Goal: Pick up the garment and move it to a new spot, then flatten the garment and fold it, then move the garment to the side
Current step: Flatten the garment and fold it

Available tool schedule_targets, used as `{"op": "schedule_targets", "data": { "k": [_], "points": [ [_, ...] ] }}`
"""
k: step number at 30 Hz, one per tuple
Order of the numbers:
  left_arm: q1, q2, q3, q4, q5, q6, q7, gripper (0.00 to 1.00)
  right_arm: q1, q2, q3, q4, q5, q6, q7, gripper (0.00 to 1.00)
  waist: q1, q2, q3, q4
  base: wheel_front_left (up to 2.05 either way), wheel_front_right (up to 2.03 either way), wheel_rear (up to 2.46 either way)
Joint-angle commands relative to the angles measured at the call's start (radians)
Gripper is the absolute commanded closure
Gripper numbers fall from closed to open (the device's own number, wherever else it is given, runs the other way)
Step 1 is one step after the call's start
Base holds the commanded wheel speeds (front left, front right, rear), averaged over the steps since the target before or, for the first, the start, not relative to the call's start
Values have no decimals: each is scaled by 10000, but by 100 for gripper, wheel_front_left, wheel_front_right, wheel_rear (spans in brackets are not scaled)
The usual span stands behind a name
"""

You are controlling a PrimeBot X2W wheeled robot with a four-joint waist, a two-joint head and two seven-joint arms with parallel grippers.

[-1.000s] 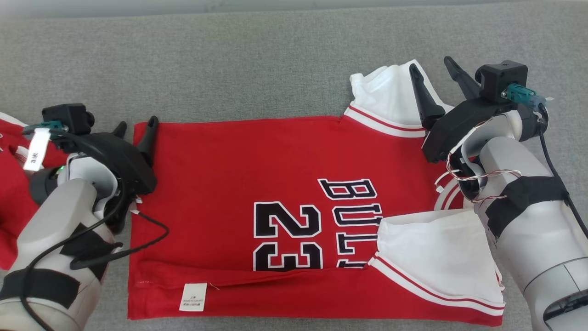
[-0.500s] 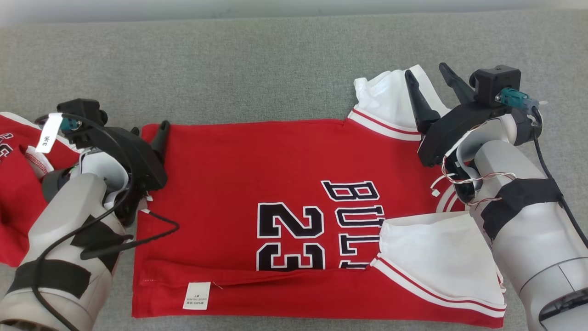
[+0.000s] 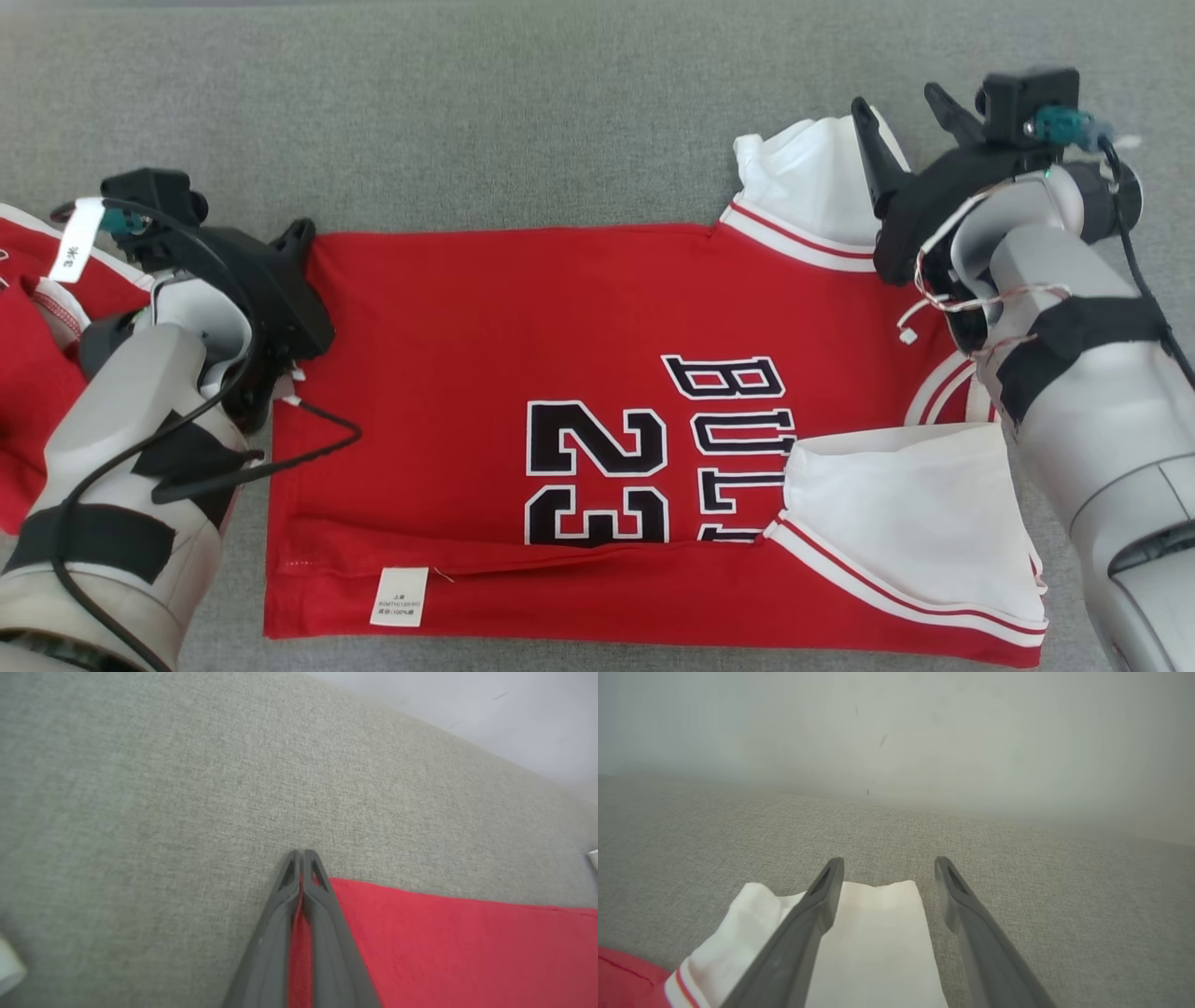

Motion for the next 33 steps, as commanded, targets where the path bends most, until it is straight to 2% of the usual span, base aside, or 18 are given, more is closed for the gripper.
{"op": "schedule_targets", "data": {
  "k": [1, 8, 12, 25, 29, 30, 31, 33],
  "points": [
    [16, -48, -11, -31, -44, 1, -70, 100, -247, 39, -92, 127, -197, -8, 171, 0, 1, 0, 180, 36, 0, 0, 0],
    [-326, -6, -122, -464, -66, -82, -250, 100, -677, 18, -1064, 292, -968, -8, 1173, 0, 1, 0, 757, 89, 0, 0, 0],
    [-275, 66, -303, -547, -72, -55, -135, 100, -577, 53, -2013, 282, -2010, -8, 2114, 0, 1, 0, 825, 136, 0, 0, 0],
    [-615, 75, -586, -1113, -169, -64, -119, 100, -978, 245, -4468, 288, -4373, -8, 2147, 0, 1, 0, 1183, 429, 0, 0, 0],
    [-616, 104, -681, -1212, -170, -60, -188, 100, -815, 293, -5089, 289, -5300, -8, 2590, 0, 1, 0, 1323, 499, 0, 0, 0],
    [-596, 112, -692, -1237, -210, -59, -197, 100, -758, 306, -5263, 216, -5545, -8, 2656, 35, 1, 0, 1331, 507, 0, 0, 0],
    [-583, 129, -718, -1251, -228, -59, -199, 100, -685, 313, -5422, 148, -5801, -8, 2753, 100, 1, 0, 1328, 515, 0, 0, 0],
    [-537, 178, -742, -1272, -282, -58, -188, 100, -538, 310, -5784, -26, -6254, -14, 2899, 100, 1, 0, 1289, 507, 0, 0, 0]
  ]
}}
